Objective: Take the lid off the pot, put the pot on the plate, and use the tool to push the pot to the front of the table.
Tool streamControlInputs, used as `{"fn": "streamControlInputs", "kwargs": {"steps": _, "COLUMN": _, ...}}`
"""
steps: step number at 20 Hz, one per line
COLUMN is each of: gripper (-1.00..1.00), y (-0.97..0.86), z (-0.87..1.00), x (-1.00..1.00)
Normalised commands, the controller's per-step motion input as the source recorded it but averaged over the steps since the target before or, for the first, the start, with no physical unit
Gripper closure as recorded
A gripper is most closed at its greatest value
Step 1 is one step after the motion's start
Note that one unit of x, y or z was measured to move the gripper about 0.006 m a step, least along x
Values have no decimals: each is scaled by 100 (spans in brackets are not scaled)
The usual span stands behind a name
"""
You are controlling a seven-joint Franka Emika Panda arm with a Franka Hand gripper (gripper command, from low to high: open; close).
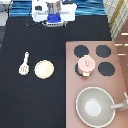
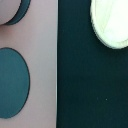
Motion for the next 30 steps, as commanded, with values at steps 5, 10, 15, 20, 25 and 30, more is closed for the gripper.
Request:
{"fn": "streamControlInputs", "kwargs": {"steps": 5, "gripper": -100, "y": 52, "z": 24, "x": 66}}
{"fn": "streamControlInputs", "kwargs": {"steps": 10, "gripper": -100, "y": 63, "z": 48, "x": 97}}
{"fn": "streamControlInputs", "kwargs": {"steps": 15, "gripper": -100, "y": 61, "z": 50, "x": 99}}
{"fn": "streamControlInputs", "kwargs": {"steps": 20, "gripper": -100, "y": 65, "z": 43, "x": 94}}
{"fn": "streamControlInputs", "kwargs": {"steps": 25, "gripper": -100, "y": 75, "z": 20, "x": 77}}
{"fn": "streamControlInputs", "kwargs": {"steps": 30, "gripper": -100, "y": 84, "z": -19, "x": 57}}
